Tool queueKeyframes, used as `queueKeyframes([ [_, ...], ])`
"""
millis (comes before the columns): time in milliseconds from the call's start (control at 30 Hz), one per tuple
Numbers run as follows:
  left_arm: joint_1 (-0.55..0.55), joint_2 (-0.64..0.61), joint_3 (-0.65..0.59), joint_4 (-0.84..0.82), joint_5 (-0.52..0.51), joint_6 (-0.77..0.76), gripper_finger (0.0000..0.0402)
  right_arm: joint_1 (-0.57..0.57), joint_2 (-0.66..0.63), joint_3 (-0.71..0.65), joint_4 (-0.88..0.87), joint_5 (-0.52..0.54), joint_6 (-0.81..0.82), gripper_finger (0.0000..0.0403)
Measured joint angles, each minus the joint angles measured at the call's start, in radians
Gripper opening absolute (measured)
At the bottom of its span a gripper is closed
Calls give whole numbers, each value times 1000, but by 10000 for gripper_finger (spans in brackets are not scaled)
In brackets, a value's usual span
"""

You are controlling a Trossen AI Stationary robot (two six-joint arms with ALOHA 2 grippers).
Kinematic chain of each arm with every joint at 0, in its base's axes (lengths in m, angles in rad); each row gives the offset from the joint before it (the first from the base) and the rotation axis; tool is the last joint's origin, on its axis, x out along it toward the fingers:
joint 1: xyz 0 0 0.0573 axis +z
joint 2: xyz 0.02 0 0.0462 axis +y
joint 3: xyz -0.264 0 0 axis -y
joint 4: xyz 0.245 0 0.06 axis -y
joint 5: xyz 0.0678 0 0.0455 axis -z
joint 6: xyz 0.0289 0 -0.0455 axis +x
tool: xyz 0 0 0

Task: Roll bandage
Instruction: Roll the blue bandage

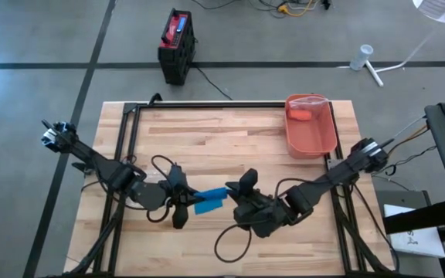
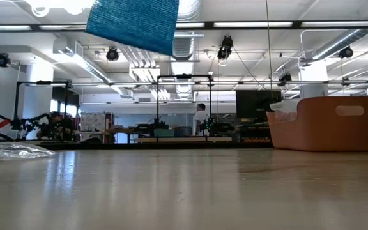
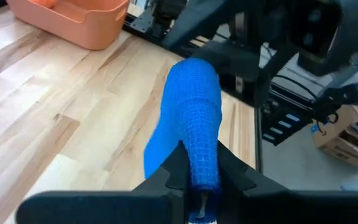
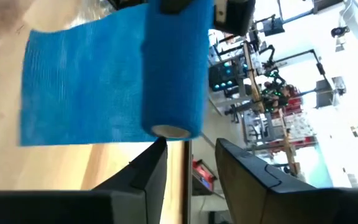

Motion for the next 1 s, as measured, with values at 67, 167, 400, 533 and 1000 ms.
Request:
queueKeyframes([
  [67,2,0,0,-4,3,-3,27,7,-5,0,4,-5,2,135],
  [167,2,0,-1,-2,3,-3,29,16,-6,0,40,-17,2,145],
  [400,7,1,-1,0,-14,-18,30,20,-6,0,62,-19,8,201],
  [533,16,4,-2,1,-18,-25,27,20,-6,0,5,-8,34,241],
  [1000,43,3,-1,8,-38,-29,31,15,-5,-1,69,-19,-47,249],
])
